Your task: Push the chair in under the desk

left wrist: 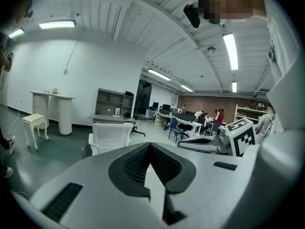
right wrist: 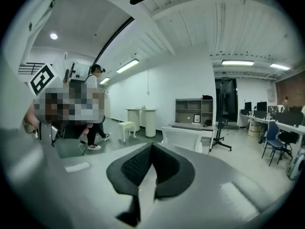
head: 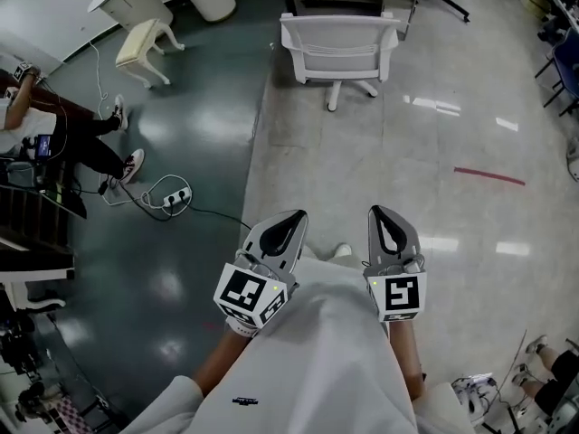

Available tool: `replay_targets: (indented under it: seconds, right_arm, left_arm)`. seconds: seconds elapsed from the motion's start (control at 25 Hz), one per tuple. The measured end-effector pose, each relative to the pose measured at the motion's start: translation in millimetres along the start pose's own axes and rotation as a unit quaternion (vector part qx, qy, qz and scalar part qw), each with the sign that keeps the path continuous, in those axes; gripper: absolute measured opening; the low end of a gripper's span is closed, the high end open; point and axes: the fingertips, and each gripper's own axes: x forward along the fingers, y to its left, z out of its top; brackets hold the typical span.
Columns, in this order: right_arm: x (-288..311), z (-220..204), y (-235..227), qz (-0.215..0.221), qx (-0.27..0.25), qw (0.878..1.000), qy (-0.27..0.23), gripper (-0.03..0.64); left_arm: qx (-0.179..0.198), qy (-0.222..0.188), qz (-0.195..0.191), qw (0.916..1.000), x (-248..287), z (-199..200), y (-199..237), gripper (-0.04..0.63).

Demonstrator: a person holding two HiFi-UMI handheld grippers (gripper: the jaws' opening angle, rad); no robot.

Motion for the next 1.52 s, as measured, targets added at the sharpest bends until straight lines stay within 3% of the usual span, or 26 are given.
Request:
replay_targets:
  seconds: [0.28,0.56,0.8,1.04,1.24,1.52]
  right_arm:
    - [-0.2,-13.0,-39.6,-0.007,0.019,1.0,0.011,0.011]
    - [52.9,-17.4,-82.3,-0.02,-0.002,1.0,0.011,0.011]
    - [155.5,-4.0,-108.3,-0.011,0.006,0.999,0.031,0.011]
    - [288.6,42.4,-144.5,-0.015,0.025,0.998,0.047,0.011]
    - [389.1,70.8,-169.4,-0.02,0.034,0.998,0.049,0.011]
    - [474.7,92.3,-187.6,-0.031,0.005,0.997,0.068,0.012]
  left_arm:
    - [0.013,0.023,-0.014,0.9996,43.2,8.5,-1.1,0.006]
    - [-0.003,-0.001,-0.002,1.0,105.2,31.4,54.4,0.006]
    - [-0.024,0.001,0.004,0.9997,179.5,51.7,142.3,0.006]
    - [-0.022,0.014,-0.038,0.9989,273.5,118.9,229.7,0.006]
    - [-0.028,0.024,-0.056,0.9977,336.4,151.8,298.4,0.006]
    - [-0.038,0.026,-0.069,0.9965,388.4,177.4,369.1,0.006]
